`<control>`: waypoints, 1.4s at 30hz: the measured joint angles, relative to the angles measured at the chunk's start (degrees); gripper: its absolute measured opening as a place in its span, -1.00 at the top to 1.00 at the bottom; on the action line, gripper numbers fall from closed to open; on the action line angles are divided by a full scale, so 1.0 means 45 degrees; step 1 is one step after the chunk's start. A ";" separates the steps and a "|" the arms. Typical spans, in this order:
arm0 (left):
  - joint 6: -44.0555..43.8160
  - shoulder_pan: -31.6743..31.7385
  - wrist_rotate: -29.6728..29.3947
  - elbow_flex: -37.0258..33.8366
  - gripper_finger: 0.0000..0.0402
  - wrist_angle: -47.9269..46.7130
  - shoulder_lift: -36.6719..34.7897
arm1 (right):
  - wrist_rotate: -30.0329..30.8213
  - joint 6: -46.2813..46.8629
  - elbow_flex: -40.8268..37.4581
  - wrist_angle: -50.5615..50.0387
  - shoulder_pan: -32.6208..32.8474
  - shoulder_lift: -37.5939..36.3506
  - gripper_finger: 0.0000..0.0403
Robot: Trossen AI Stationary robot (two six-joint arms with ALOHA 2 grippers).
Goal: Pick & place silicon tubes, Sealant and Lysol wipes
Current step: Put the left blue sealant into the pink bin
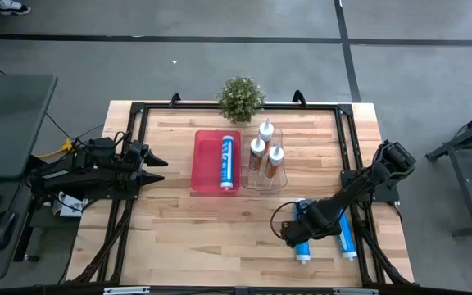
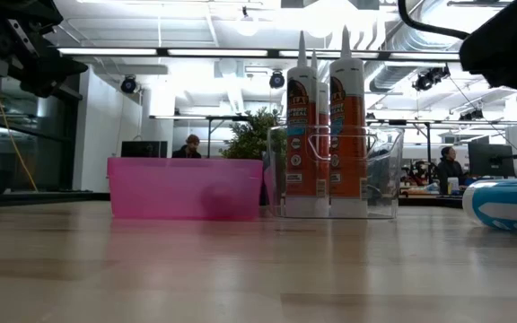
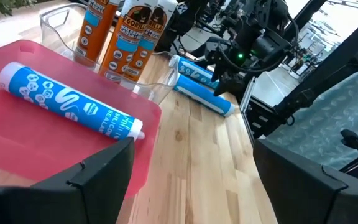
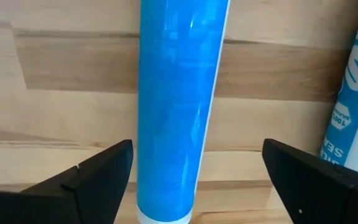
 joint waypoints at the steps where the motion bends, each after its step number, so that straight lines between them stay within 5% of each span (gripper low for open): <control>1: 0.0004 0.0000 0.0000 0.0000 -0.61 0.0000 0.0000 | 0.0016 0.0001 0.0000 -0.0004 -0.0049 0.0000 -0.76; 10: 0.0048 0.0000 0.0000 0.0000 -0.61 0.0022 0.0000 | 0.0413 -0.0084 -0.0320 0.0443 -0.0309 -0.0015 -0.76; 27: -0.0113 0.0000 -0.0029 0.0000 -0.61 -0.0064 0.0000 | -0.0138 0.0307 -0.3872 0.5631 -0.0488 -0.0102 -0.71; 42: -0.0185 0.0000 -0.0379 0.0000 -0.61 -0.0063 0.0000 | -0.0337 0.0126 -0.4119 0.5632 -0.0472 -0.0078 -0.04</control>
